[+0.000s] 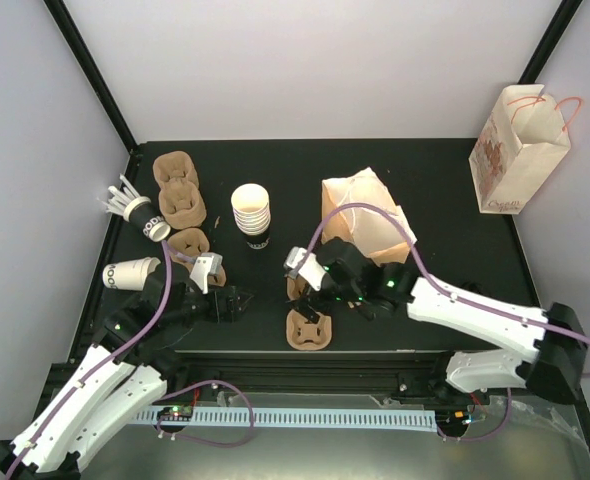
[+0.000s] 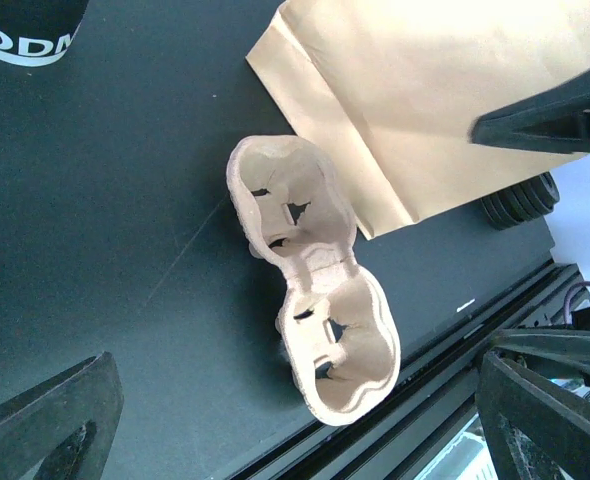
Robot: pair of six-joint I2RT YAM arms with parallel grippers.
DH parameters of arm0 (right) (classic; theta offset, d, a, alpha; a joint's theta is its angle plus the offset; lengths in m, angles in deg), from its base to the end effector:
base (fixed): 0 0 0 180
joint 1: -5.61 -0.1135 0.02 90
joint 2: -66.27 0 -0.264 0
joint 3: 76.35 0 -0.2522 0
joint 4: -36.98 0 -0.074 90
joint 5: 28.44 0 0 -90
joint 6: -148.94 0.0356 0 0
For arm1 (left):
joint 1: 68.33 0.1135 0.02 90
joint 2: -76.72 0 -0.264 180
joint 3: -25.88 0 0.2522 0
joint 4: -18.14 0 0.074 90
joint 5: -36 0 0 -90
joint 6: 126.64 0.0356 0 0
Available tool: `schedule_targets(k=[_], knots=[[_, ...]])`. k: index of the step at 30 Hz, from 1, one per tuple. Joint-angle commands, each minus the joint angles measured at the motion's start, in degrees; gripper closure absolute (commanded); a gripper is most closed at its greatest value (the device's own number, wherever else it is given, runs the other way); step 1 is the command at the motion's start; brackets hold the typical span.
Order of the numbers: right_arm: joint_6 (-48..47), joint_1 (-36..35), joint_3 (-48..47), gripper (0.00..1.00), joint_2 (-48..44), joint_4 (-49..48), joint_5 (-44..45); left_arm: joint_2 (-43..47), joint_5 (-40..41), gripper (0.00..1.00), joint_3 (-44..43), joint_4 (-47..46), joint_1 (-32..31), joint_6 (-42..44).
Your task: Pack the takeout coffee
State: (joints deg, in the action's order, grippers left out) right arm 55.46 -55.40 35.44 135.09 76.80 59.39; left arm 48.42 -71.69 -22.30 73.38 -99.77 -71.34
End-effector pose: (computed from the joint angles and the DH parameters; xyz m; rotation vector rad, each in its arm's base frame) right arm 0.1249 0.2283 0.2859 -1.2663 1.9690 0.5590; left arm 0.0905 -0.0680 0.2620 0.1206 2.3284 -0.9581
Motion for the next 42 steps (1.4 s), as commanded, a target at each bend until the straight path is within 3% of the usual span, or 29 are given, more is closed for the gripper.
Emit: schedule_targets(k=[1,31,42], knots=[[-9.53,-0.11,-4.90,0.02,7.67,8.71,-1.47,-0.09,-0.79,0.01,-0.57,-1.31,0.40,-0.63],[-19.56,-0.16,-5.86,0.23,24.96,9.12,5.64,-0.05,1.23,0.01,-0.92,0.12,0.37,0.88],[-20.70,-0.14,-8.96,0.38,31.05,11.61,7.52,-0.70,1.67,0.01,-0.83,-0.06,0.37,0.51]])
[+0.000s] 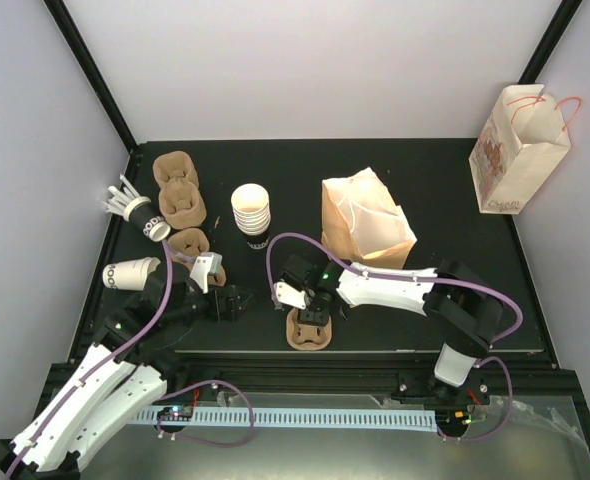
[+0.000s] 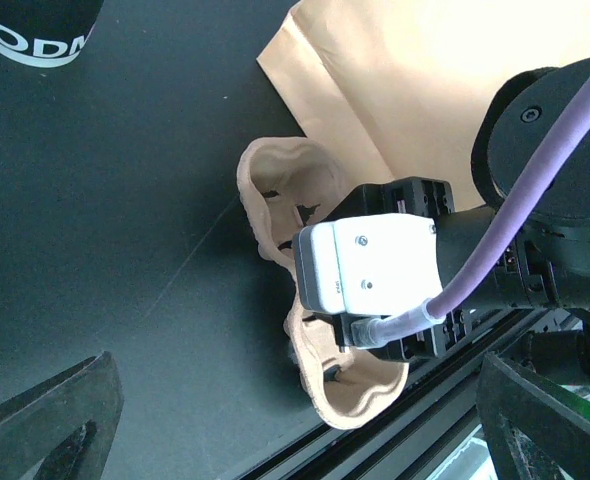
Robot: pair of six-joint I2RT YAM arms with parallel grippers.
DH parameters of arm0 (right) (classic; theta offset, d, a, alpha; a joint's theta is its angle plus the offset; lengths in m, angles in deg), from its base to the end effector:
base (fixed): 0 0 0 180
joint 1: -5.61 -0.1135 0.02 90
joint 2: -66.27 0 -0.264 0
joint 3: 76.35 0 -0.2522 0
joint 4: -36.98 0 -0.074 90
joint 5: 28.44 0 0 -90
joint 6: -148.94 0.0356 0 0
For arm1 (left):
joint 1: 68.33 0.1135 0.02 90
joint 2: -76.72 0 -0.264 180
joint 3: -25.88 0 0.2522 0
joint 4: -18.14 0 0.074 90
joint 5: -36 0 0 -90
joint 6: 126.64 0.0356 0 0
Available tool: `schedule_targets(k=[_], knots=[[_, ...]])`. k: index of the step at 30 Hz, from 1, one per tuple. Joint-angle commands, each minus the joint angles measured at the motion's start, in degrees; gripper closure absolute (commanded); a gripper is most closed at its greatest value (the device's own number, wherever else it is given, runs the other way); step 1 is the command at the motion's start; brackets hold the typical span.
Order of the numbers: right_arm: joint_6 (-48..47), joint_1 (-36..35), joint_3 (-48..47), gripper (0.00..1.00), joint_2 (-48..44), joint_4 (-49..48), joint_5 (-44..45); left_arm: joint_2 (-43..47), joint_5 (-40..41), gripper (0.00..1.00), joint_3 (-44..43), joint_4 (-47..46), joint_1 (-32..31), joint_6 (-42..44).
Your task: Pack the takeout coffee
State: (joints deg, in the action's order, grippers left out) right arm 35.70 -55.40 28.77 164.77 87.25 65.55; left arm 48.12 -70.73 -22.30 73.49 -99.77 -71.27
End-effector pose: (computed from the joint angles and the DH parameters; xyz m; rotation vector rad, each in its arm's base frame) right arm 0.1575 0.2791 0.1683 -1.9032 2.1255 0.0367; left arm 0.0915 -0.0680 0.2612 0.1105 2.3329 -0.9372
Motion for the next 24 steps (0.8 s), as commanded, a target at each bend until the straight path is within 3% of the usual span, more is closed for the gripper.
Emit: schedule_targets(k=[1,17,24], knots=[[-0.98,-0.10,-2.52,0.39,1.69,1.35,1.30,-0.39,0.73,0.01,-0.83,-0.17,0.37,0.44],[-1.18,-0.10,-4.09,0.56,4.64,2.85,-2.21,-0.17,1.60,0.01,-1.09,0.71,0.35,0.18],[-1.18,-0.17,-3.92,0.60,-1.96,1.84,-2.98,-0.15,1.79,0.01,-1.74,1.12,0.41,0.18]])
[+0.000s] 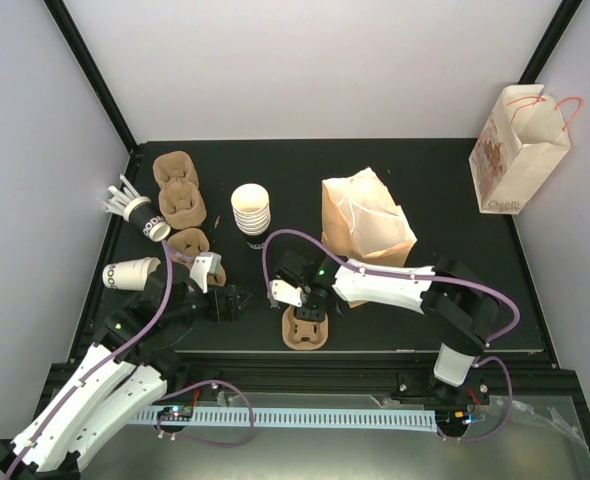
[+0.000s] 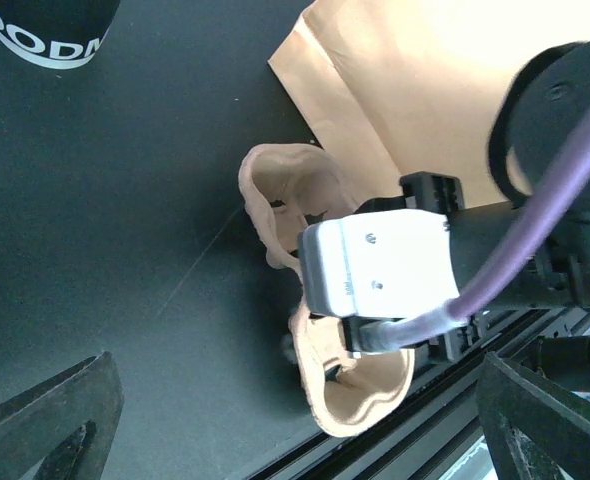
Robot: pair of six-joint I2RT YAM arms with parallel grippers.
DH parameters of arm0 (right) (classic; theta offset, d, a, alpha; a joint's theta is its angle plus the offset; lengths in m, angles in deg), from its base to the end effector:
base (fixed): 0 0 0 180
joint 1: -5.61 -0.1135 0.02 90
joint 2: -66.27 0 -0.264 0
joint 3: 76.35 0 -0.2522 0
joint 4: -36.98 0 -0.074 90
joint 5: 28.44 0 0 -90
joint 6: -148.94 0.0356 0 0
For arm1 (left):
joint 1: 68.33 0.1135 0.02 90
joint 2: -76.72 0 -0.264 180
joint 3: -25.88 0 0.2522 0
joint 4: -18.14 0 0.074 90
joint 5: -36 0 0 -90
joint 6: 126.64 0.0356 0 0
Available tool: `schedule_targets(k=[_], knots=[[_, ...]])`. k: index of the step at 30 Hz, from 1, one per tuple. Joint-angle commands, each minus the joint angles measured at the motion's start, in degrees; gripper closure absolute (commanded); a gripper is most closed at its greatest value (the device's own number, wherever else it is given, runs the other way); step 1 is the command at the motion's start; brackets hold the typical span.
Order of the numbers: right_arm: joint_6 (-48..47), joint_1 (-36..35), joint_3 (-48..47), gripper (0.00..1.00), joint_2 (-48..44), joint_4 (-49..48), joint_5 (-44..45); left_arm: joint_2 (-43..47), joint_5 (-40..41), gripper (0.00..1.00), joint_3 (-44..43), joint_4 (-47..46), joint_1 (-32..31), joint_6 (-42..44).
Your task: Pack the takeout coffee
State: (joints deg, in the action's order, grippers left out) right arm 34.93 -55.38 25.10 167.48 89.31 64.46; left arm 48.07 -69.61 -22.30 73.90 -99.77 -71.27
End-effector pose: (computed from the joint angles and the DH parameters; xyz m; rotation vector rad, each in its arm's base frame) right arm 0.1628 0.2898 0.1695 -1.9365 2.1275 0.0511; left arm 0.0917 -0.0673 0.2604 0.0972 2.3381 -0.9135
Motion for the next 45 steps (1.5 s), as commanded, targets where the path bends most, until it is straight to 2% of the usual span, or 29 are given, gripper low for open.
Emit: schedule_targets(k=[1,10,19,23,28,30,39,45], knots=[[-0.50,-0.18,-0.31,0.60,-6.03,-0.36,-2.07,-0.11,0.75,0.01,-1.83,0.83,0.34,0.18],[-0.15,-0.16,0.46,0.65,-19.36,-2.95,-3.20,0.29,2.62,0.01,-6.02,3.81,0.41,0.33],[1.88,-0.09,2.04,0.66,-35.55,-11.77,-2.66,1.80,3.40,0.01,-10.71,5.67,0.37,0.21],[2.55,-0.09,0.84,0.62,-44.24,-16.62,-1.15,1.51,0.03,0.01,-8.51,2.23,0.37,-1.70],[2.74,-0.09,0.82,0.61,-52.96,-23.22,2.13,-1.70,-9.32,0.01,-3.41,-9.04,-0.08,-7.45],[2.33,-0.05,0.53,0.61,-55.13,-24.59,3.68,-5.54,-10.42,0.02,-3.65,-13.22,-1.90,-9.04],[-2.54,-0.09,1.37,0.62,-61.16,-30.67,14.81,-24.11,3.70,0.03,-15.16,-22.88,-17.75,-11.41],[-3.27,-0.13,3.06,0.65,-64.08,-33.30,20.64,-34.26,22.50,0.02,-29.16,-18.21,-26.57,-10.34]])
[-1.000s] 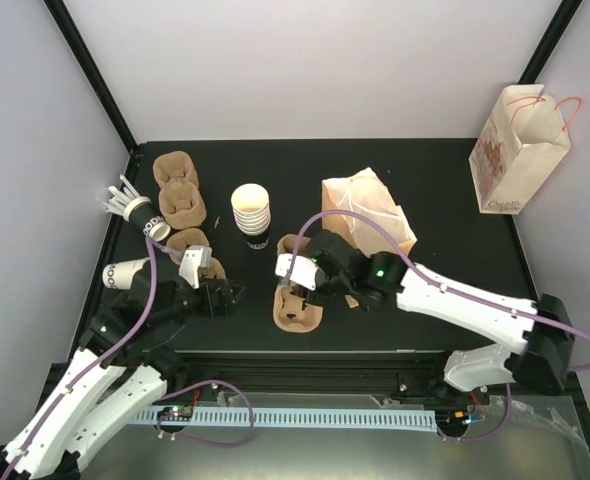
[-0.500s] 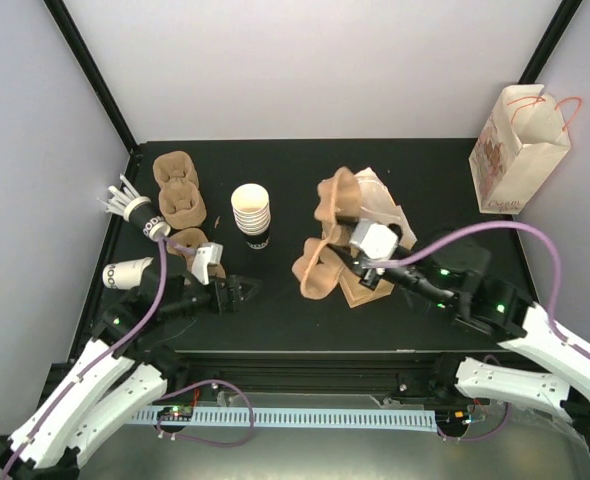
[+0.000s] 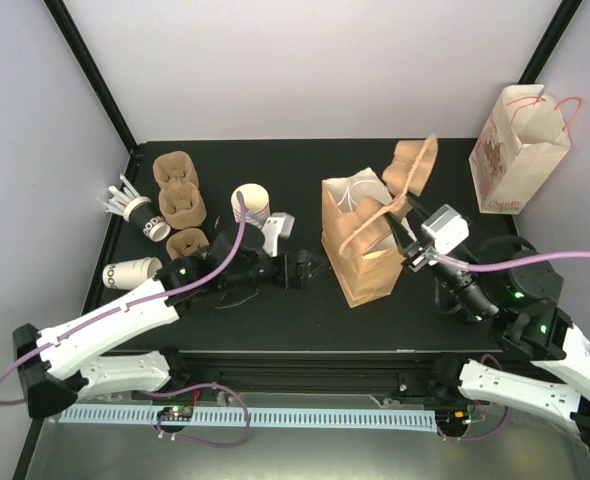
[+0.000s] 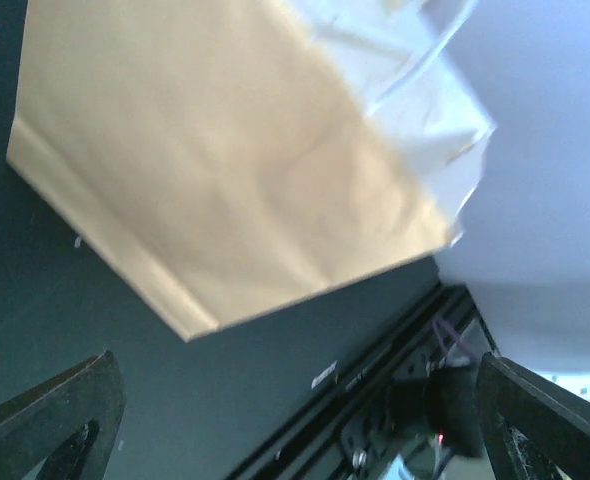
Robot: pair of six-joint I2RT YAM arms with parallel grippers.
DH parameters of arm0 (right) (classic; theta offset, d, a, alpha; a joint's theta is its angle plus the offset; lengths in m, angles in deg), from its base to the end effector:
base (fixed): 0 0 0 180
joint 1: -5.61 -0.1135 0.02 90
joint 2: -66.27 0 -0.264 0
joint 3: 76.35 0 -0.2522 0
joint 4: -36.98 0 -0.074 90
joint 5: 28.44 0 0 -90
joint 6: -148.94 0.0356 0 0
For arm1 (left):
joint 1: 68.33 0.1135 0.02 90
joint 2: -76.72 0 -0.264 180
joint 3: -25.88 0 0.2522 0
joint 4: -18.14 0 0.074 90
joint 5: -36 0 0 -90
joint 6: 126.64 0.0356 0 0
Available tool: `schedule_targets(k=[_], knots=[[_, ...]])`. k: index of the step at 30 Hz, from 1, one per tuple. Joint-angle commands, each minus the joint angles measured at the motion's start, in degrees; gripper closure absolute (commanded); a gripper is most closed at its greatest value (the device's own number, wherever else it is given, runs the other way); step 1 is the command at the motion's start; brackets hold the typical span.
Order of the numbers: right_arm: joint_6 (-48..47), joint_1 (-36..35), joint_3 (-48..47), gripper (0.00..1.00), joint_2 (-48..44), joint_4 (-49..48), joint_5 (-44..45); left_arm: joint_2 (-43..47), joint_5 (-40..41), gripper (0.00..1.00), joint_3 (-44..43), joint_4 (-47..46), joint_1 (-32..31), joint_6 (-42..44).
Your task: Pack the takeout coffee
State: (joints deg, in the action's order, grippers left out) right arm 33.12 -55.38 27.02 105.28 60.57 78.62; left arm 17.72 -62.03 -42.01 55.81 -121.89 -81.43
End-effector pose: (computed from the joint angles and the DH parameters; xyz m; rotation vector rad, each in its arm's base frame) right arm 0.0671 0.0994 0.4598 -0.7228 1.1331 0.3219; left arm 0.1320 -0.1871 0.3262 0.2704 2.2805 -1.1325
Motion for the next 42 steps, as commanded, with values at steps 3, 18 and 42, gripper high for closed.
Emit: schedule_targets(k=[3,18,42], knots=[[-2.10,-0.09,2.38,0.65,-3.41,-5.77,8.49,-8.41,22.76,0.02,-15.87,2.16,-8.30,-0.91],[-4.76,-0.02,4.63,0.66,-7.81,-7.39,10.59,-32.72,38.30,0.05,-37.60,16.39,-13.31,-9.88],[15.81,-0.07,-0.21,0.67,-2.64,10.58,-4.38,-1.77,35.21,0.98,-15.83,20.93,-12.37,7.64]])
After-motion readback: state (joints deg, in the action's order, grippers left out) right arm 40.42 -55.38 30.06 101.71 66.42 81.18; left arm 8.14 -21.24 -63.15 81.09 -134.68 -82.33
